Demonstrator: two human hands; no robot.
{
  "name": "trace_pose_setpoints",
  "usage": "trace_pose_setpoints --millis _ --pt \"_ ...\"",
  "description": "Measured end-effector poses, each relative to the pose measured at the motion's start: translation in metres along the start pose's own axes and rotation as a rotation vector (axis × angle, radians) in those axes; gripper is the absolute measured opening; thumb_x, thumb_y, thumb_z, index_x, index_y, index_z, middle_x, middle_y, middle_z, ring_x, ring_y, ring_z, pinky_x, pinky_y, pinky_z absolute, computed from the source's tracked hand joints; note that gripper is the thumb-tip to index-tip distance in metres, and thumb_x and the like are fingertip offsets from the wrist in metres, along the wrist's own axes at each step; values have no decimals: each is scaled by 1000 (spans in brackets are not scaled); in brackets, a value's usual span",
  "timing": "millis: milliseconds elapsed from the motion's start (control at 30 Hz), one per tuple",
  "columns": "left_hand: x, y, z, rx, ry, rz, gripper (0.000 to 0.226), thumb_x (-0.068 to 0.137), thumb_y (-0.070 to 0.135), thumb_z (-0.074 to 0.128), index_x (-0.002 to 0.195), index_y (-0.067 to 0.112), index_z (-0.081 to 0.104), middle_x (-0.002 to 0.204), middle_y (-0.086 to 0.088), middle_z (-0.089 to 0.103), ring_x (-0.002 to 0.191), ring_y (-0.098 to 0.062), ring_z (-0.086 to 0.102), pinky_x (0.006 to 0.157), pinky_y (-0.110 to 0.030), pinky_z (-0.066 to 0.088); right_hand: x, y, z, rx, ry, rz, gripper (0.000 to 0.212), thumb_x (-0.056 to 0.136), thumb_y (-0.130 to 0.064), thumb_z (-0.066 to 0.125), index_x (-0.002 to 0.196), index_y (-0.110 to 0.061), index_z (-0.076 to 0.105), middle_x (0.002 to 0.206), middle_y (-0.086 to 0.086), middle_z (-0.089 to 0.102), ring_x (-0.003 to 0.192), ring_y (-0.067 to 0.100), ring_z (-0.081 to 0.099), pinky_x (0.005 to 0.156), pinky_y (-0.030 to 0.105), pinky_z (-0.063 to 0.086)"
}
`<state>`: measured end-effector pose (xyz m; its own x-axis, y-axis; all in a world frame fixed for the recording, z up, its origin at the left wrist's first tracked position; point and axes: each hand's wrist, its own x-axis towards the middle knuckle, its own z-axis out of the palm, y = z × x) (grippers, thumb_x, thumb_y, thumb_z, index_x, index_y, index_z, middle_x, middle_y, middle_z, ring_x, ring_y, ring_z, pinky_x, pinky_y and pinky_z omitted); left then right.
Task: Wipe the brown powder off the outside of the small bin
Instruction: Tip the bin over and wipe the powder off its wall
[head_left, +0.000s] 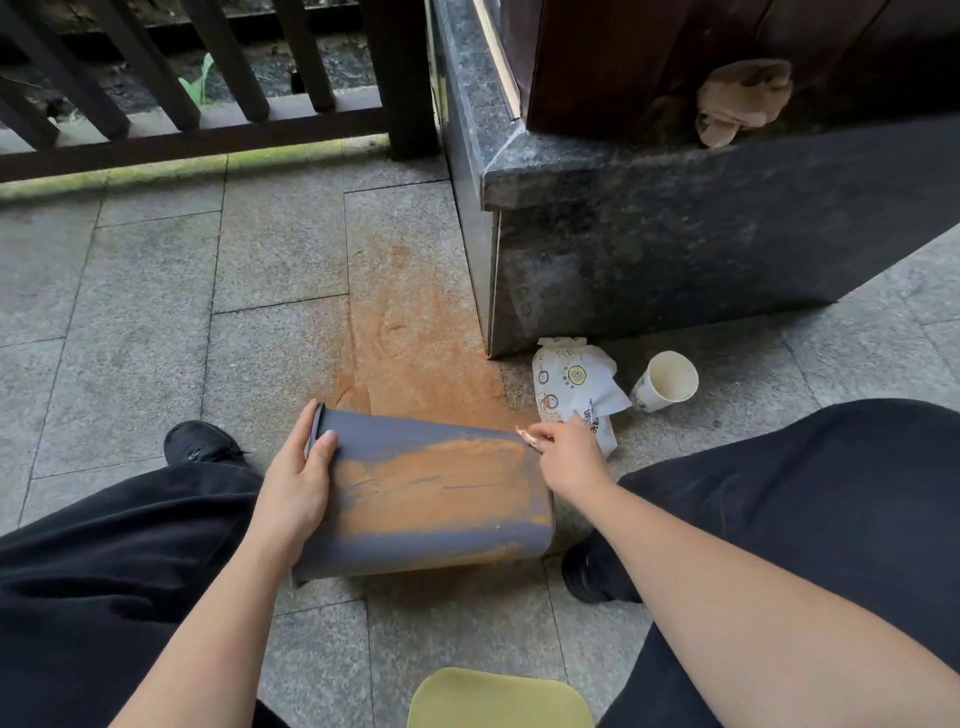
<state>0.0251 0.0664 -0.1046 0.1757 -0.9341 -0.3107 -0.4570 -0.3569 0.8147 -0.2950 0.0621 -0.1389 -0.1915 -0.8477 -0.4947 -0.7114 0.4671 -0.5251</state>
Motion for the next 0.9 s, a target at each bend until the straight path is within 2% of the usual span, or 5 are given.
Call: trace_pose_setpoints --millis 200,400,567,767,900 --pt "-9 -6 -4 50 -41 14 51 103 34 50 152 33 36 153 18 38 135 10 32 104 -10 22 -27 14 -33 -276 -183 44 31 92 -11 54 106 -27 77 109 3 69 92 25 63 82 35 54" --pt "-17 -2 -6 75 -68 53 52 104 29 50 153 32 34 153 19 36 134 18 29 107 -10 21 -5 7 -39 -121 -132 99 32 96 -11 52 120 -22 70 129 5 64 90 21 56 69 28 47" --pt "-13 -6 -6 24 -36 10 52 103 28 51 153 32 36 151 19 40 120 33 29 98 1 23 16 -2 -20 -17 -127 89 42 95 -2 46 128 -19 65 141 5 57 123 25 55 91 30 47" --pt "-9 -3 -4 16 -13 12 50 102 27 53 150 30 41 147 22 43 122 29 33 95 4 25 26 -18 -1 -176 -201 77 40 93 -10 48 125 -26 68 136 7 52 123 30 50 104 44 43" --pt "-12 1 -1 25 23 -4 49 102 30 54 150 32 42 145 22 44 127 15 39 101 -15 30 -4 -52 10 -241 -92 -36 34 92 -16 53 122 -25 67 121 6 48 119 29 48 106 42 35"
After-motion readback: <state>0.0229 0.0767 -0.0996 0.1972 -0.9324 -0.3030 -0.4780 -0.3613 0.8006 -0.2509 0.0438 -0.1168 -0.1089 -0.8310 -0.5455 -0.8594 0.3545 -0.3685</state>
